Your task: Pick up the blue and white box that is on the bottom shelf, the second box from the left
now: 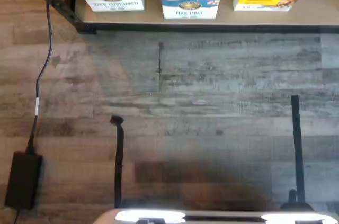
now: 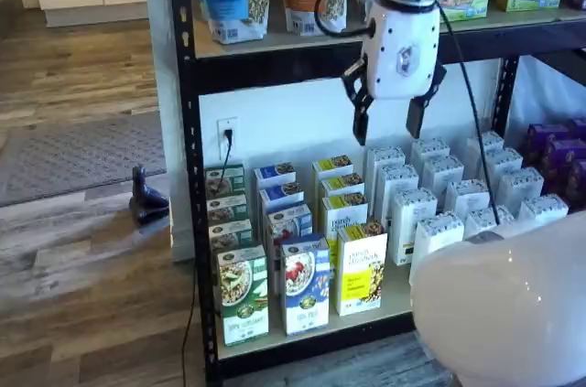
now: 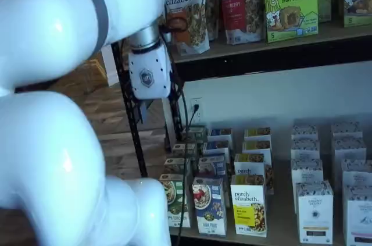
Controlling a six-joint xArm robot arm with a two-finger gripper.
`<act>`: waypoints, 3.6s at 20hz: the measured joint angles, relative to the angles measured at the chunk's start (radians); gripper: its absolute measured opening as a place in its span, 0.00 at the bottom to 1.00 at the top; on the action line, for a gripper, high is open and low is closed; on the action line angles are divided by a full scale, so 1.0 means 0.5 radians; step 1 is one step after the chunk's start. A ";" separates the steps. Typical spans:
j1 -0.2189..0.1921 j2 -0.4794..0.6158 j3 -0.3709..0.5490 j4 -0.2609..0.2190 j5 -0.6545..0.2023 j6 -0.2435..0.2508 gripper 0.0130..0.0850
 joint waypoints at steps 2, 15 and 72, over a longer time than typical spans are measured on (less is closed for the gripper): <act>0.018 0.019 0.047 -0.010 -0.073 0.017 1.00; 0.056 0.186 0.382 -0.010 -0.613 0.039 1.00; 0.097 1.958 0.144 0.193 -2.218 -0.164 1.00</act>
